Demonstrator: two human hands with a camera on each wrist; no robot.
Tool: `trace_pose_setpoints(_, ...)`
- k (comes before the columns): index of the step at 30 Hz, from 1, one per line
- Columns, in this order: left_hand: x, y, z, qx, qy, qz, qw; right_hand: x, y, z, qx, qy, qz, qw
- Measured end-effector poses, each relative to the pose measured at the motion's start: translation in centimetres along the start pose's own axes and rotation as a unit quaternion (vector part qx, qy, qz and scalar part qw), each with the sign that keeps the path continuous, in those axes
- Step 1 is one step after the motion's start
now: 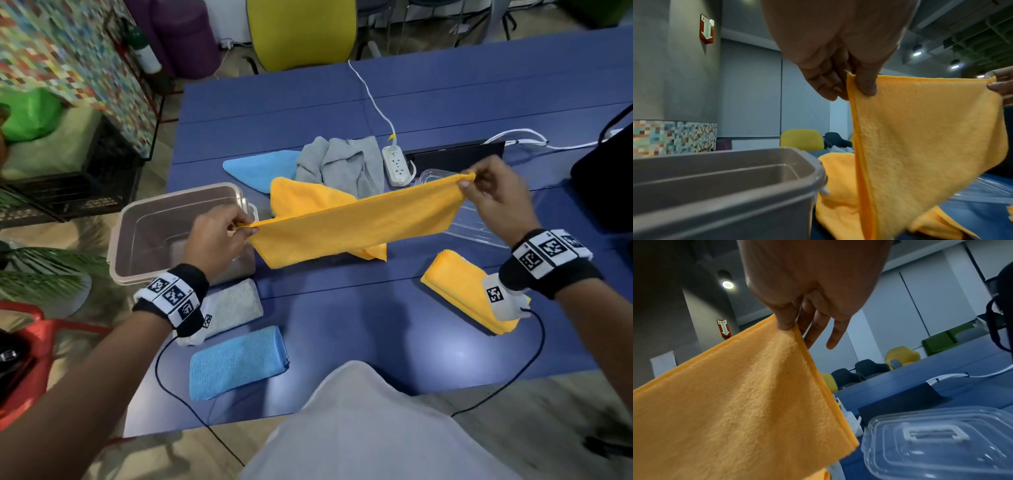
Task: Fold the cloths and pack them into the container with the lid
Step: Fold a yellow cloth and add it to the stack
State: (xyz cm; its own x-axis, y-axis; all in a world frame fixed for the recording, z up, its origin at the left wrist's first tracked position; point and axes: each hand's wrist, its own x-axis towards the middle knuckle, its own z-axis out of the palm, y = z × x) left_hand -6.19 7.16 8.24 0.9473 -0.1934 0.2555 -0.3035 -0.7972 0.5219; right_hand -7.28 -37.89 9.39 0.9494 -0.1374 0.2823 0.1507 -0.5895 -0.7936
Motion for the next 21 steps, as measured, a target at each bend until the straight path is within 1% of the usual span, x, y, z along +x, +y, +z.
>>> trace_pose_setpoints(2, -1.8, -0.4, 0.4, -0.013, 0.003, 0.012, 1.000, -1.7, 1.1, 0.3, 0.021, -0.044, 0.012, 0.999)
trace_pose_setpoints(4, -3.5, -0.6, 1.0, -0.027, -0.016, 0.006, 0.999, -3.3, 2.4, 0.5, 0.046, -0.073, 0.032, 0.996)
trace_pose_setpoints(6, -4.7, -1.0, 1.3, -0.040, -0.031, -0.008, 0.999, -4.6, 2.9, 0.5, 0.075, -0.072, 0.049, 0.993)
trace_pose_setpoints(7, -5.1, -1.1, 1.2, -0.064, -0.041, -0.026, 0.997, -5.0, 3.0, 0.4, 0.087, -0.064, 0.058, 0.993)
trace_pose_setpoints(8, -5.4, -1.0, 1.0, -0.104, -0.052, -0.050, 0.992, -5.3, 2.8, 0.3, 0.103, -0.052, 0.066, 0.991)
trace_pose_setpoints(10, -5.4, -0.4, 0.5, -0.200, -0.064, -0.104, 0.972, -5.5, 2.3, 0.2, 0.119, -0.024, 0.081, 0.989)
trace_pose_setpoints(11, -5.2, 0.1, 0.5, -0.236, -0.065, -0.130, 0.961, -5.4, 2.1, 0.3, 0.113, -0.014, 0.091, 0.989)
trace_pose_setpoints(13, -4.5, 0.4, 1.5, -0.270, -0.069, -0.188, 0.942, -4.7, 2.4, 1.4, 0.083, -0.001, 0.123, 0.989)
trace_pose_setpoints(16, -3.3, 0.1, 4.5, -0.276, -0.081, -0.280, 0.916, -4.0, 3.6, 3.9, 0.003, 0.012, 0.195, 0.981)
trace_pose_setpoints(17, -3.0, 0.2, 5.5, -0.272, -0.085, -0.302, 0.910, -3.9, 3.8, 4.7, -0.017, 0.014, 0.211, 0.977)
trace_pose_setpoints(19, -2.6, 1.3, 7.3, -0.275, -0.088, -0.311, 0.905, -4.5, 3.2, 6.6, -0.032, -0.002, 0.227, 0.973)
trace_pose_setpoints(21, -2.4, 3.6, 8.5, -0.300, -0.099, -0.299, 0.900, -5.4, 1.8, 8.7, -0.031, -0.035, 0.219, 0.975)
